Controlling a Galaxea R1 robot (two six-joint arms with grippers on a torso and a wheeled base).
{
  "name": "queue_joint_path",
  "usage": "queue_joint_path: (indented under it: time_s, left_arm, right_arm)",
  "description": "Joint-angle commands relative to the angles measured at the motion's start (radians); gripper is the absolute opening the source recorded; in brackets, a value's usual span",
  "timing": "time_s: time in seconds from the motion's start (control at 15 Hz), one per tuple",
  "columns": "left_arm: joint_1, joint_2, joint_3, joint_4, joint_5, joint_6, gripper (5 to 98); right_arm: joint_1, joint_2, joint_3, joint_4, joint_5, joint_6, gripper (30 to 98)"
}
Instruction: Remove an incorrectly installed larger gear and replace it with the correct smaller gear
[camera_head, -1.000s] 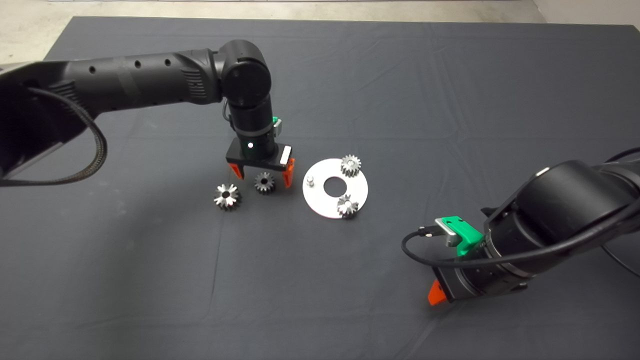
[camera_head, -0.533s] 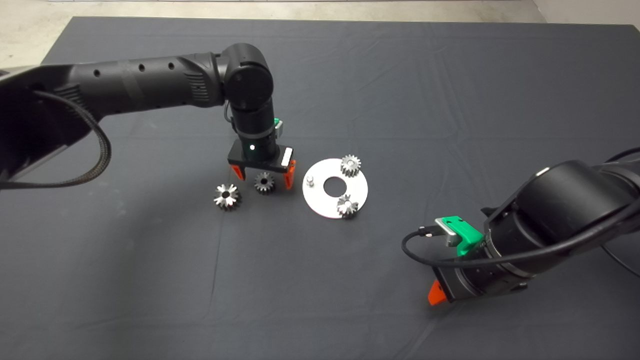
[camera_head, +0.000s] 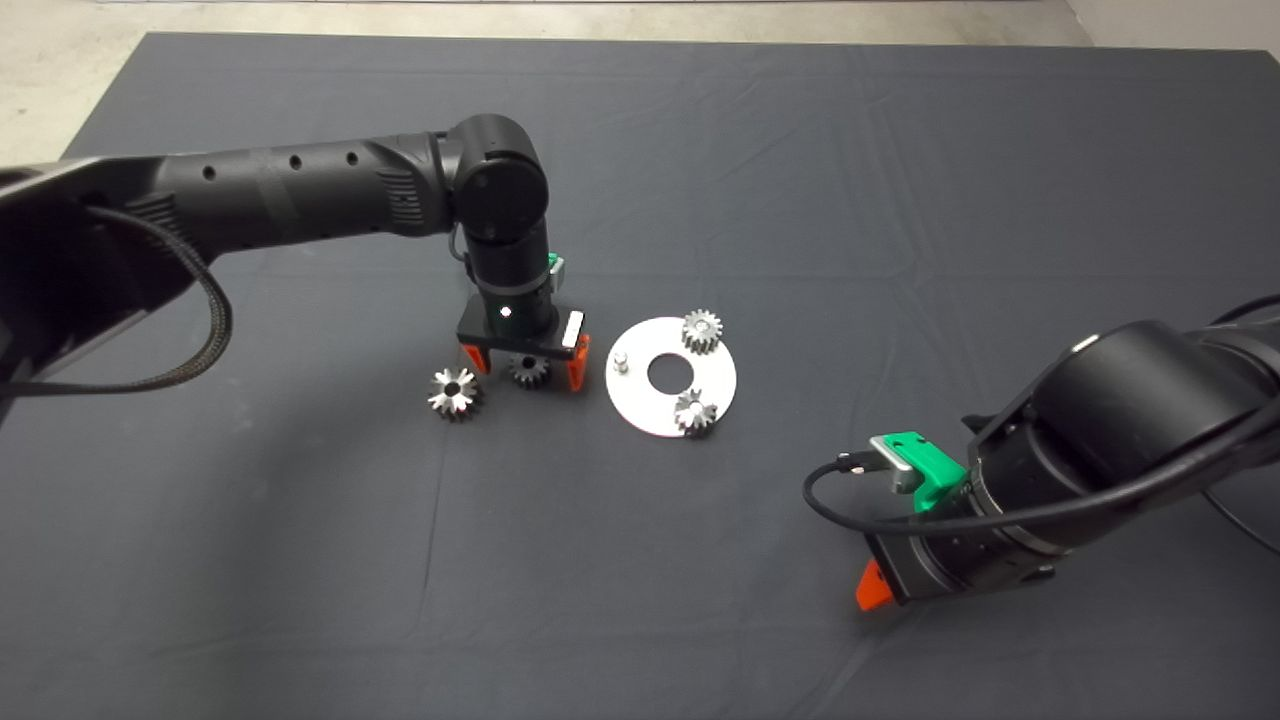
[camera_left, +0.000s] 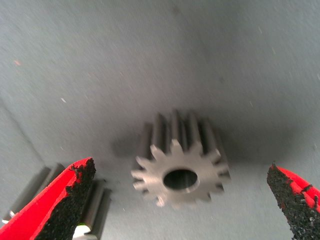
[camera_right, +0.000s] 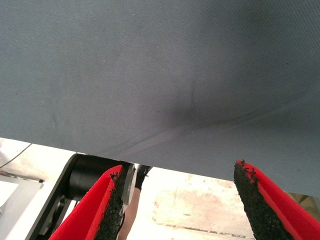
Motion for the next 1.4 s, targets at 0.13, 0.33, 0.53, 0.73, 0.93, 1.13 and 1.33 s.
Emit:
queue_joint_path:
  time_s: [0.13, 0.33, 0.53, 0.73, 0.93, 1.13, 1.33]
  left_arm:
    - [-0.028, 0.023, -0.036, 0.011, 0.008, 0.016, 88.3]
    - [-0.030, 0.050, -0.060, 0.011, 0.010, 0.023, 88.3]
    - [-0.030, 0.066, -0.068, 0.011, 0.010, 0.023, 88.3]
    - [-0.030, 0.064, -0.071, 0.011, 0.019, 0.024, 88.3]
    - [-0.033, 0.049, -0.069, 0.011, 0.034, 0.024, 88.3]
    - [-0.054, 0.047, -0.067, 0.009, 0.036, 0.024, 88.3]
    - [-0.054, 0.046, -0.066, 0.008, 0.036, 0.024, 88.3]
  right_arm:
    - [0.021, 0.002, 0.006, 0.007, -0.124, -0.002, 58.4]
    - [0.021, 0.003, 0.004, 0.006, -0.124, -0.002, 58.4]
    - [0.021, -0.005, 0.009, 0.006, -0.124, -0.002, 58.4]
    - [0.021, -0.002, 0.008, 0.006, -0.124, -0.002, 58.4]
    - [0.021, 0.006, 0.004, 0.006, -0.124, -0.002, 58.4]
    - [0.021, 0.002, 0.004, 0.006, -0.124, -0.002, 58.4]
    - [0.021, 0.000, 0.007, 0.006, -0.124, -0.002, 58.4]
